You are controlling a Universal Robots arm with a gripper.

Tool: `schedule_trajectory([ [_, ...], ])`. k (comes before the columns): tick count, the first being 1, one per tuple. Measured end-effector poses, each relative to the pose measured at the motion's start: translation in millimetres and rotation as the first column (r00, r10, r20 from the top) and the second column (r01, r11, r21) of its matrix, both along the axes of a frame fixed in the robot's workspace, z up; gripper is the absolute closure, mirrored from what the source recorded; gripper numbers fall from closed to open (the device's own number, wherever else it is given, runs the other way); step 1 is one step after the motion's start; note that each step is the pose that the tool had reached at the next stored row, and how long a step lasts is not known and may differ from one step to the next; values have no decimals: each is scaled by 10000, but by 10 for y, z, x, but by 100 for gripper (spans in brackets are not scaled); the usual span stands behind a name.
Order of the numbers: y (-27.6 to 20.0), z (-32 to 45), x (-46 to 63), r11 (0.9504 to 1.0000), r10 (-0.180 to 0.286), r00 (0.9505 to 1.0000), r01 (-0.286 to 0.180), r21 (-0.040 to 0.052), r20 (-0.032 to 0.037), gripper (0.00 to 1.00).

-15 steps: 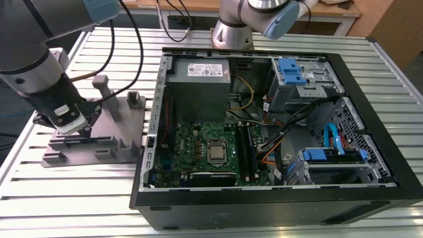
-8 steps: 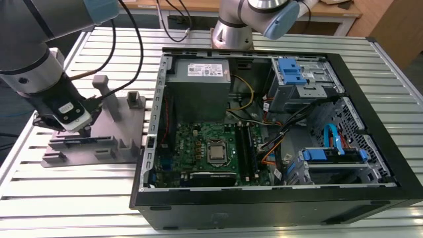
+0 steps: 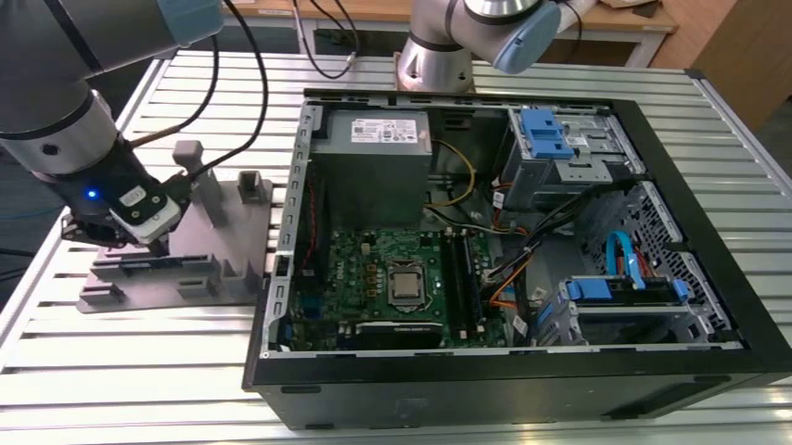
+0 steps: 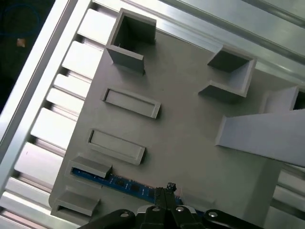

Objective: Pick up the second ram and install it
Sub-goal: 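Pick up the second ram and move it above second insertion slot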

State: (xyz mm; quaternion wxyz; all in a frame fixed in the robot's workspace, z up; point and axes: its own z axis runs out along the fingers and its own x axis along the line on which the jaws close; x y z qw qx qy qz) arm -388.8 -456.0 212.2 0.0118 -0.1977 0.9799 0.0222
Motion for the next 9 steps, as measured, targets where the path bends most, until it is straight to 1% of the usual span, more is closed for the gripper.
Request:
schedule_trajectory([
  [4,0,0,0,9991,430,9991,-430,0,0,93],
  [9,0,0,0,9954,957,9954,-957,0,0,93],
])
